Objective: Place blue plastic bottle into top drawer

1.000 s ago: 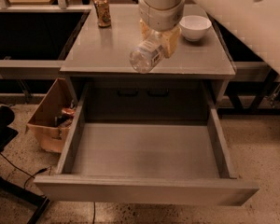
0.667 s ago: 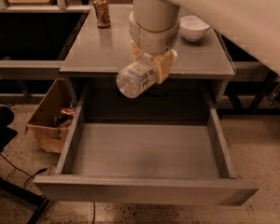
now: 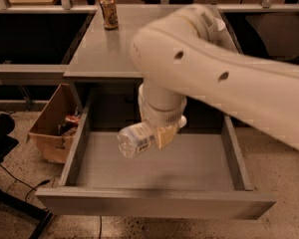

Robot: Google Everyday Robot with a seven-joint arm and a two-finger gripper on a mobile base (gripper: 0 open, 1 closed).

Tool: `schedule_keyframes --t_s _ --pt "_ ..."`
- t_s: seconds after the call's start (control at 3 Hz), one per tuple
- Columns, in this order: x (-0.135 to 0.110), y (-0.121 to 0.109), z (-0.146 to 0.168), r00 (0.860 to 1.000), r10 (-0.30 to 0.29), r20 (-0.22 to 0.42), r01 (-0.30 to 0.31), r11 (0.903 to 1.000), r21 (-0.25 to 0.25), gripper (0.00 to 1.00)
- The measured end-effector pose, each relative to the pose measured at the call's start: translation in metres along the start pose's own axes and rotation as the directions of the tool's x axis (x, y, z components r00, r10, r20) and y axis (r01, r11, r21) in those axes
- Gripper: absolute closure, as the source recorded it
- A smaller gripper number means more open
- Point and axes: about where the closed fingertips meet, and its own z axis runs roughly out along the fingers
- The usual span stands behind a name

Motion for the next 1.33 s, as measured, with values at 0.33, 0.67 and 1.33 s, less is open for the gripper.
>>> schedule_keyframes --t_s 0.33,0.67,1.33 --pt "0.019 0.010 0.086 0.999 0.046 0.014 -0.046 0.9990 0.002 1.00" --pt "0.047 -0.006 0.143 0.997 0.073 0.019 -0.073 0.9966 0.038 1.00" --pt "0.048 -0.006 0.153 0.997 0.073 0.025 -0.073 0.9967 0.036 0.50"
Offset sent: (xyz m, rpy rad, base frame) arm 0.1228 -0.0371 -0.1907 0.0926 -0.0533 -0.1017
